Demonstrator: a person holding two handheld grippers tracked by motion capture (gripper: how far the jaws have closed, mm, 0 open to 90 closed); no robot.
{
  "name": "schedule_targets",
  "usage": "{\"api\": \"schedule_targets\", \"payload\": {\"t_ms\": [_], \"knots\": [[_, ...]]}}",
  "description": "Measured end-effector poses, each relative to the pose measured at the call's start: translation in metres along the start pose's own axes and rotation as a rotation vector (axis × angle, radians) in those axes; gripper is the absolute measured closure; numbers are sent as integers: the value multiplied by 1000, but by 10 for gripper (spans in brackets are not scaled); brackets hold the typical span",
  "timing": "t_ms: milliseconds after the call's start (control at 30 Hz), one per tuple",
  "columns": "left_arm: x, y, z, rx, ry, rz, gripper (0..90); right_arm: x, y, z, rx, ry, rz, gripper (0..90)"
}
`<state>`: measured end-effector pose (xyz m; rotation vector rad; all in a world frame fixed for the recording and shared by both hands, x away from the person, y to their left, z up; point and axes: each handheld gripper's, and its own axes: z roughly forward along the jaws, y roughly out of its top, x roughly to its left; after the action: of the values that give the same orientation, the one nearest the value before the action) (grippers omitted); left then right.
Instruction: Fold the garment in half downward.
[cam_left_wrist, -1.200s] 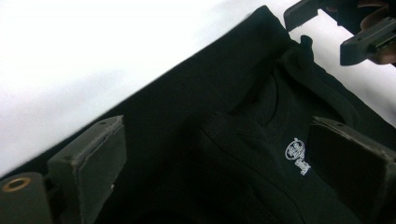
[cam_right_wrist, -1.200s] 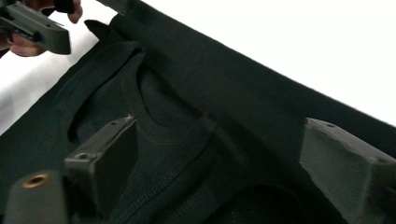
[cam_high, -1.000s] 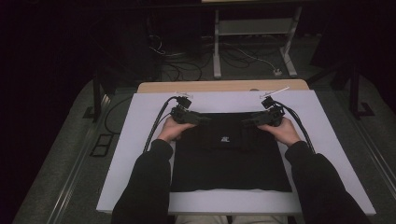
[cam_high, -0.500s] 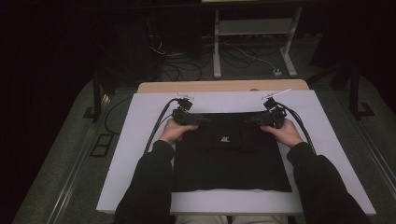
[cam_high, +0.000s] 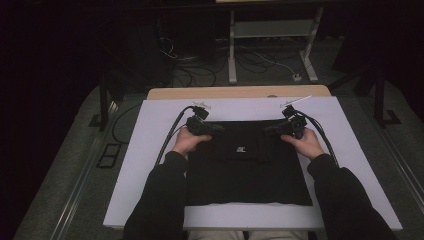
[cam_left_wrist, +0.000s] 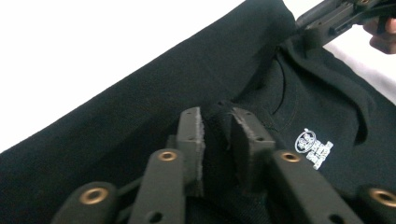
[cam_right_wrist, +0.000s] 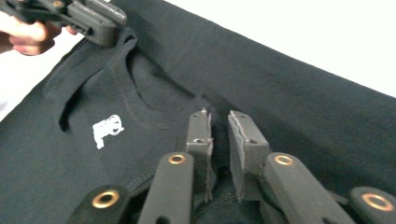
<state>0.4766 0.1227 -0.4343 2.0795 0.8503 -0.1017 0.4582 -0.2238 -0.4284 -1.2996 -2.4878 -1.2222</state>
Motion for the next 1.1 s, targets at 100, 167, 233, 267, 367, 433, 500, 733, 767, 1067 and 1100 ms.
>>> {"api": "schedule_targets", "payload": {"t_ms": [100, 167, 233, 267, 367, 433, 500, 733, 767, 1067, 1100], "knots": [[1, 0, -2, -3, -6, -16, 856, 2, -1, 0, 4, 9, -12, 827], [0, 0, -3, -12, -18, -34, 870, 4, -2, -2, -10, -1, -22, 830], [-1, 0, -5, -25, -26, -32, 874, 5, -3, -4, -25, -4, -31, 831], [-3, 1, -6, -38, -28, -35, 875, 6, -4, -5, -32, -5, -34, 832], [-6, 3, -11, -62, -43, -33, 879, 9, -5, -11, -56, 4, -40, 835], [-9, 4, -13, -68, -46, -26, 880, 10, -5, -14, -62, 2, -48, 837], [-11, 5, -15, -77, -51, -26, 881, 12, -6, -16, -68, -3, -52, 840], [-17, 6, -23, -91, -49, -17, 882, 15, -8, -26, -103, 2, -53, 841], [-17, 5, -24, -93, -47, -11, 882, 15, -8, -27, -107, 6, -46, 841], [-22, 0, -41, -134, -47, -22, 883, 21, -12, -39, -141, 34, -17, 841], [-23, -1, -43, -141, -48, -22, 883, 21, -13, -41, -144, 41, -15, 841]]}}
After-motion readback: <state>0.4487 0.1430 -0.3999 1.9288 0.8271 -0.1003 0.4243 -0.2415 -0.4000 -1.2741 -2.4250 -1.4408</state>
